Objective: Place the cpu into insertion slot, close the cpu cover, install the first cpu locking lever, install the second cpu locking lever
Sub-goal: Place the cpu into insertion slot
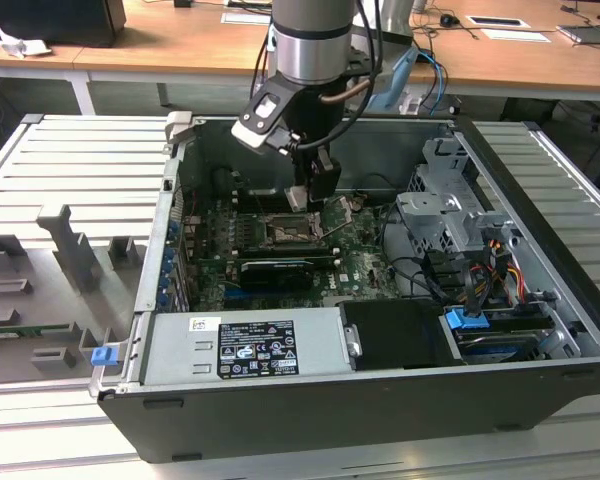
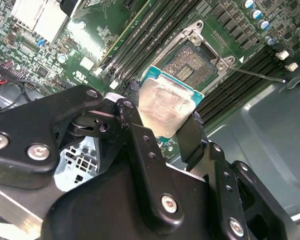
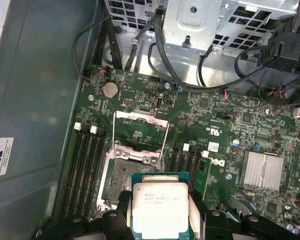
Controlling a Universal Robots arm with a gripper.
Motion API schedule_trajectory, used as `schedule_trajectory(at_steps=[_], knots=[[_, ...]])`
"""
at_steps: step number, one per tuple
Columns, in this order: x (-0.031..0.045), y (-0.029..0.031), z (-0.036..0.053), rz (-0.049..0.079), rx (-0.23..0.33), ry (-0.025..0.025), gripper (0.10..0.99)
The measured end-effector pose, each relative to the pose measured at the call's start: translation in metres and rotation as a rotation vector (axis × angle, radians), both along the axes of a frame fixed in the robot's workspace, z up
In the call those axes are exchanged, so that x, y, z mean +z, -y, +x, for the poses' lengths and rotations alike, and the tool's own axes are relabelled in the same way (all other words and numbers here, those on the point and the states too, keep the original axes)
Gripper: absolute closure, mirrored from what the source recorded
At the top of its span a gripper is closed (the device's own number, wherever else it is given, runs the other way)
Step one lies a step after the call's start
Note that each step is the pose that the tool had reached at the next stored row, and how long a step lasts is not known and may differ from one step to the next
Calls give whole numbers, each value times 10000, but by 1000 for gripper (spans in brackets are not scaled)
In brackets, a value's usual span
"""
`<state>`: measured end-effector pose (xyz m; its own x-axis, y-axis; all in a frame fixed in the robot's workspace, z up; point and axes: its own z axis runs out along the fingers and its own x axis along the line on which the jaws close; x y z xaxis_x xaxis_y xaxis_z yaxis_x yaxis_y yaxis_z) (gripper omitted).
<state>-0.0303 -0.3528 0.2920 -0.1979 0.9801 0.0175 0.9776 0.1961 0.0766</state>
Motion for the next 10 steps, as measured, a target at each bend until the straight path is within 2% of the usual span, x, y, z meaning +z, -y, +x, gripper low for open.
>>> schedule_trajectory(at_steps=[10], knots=[[-51, 0, 0, -2, -20, 0, 545]])
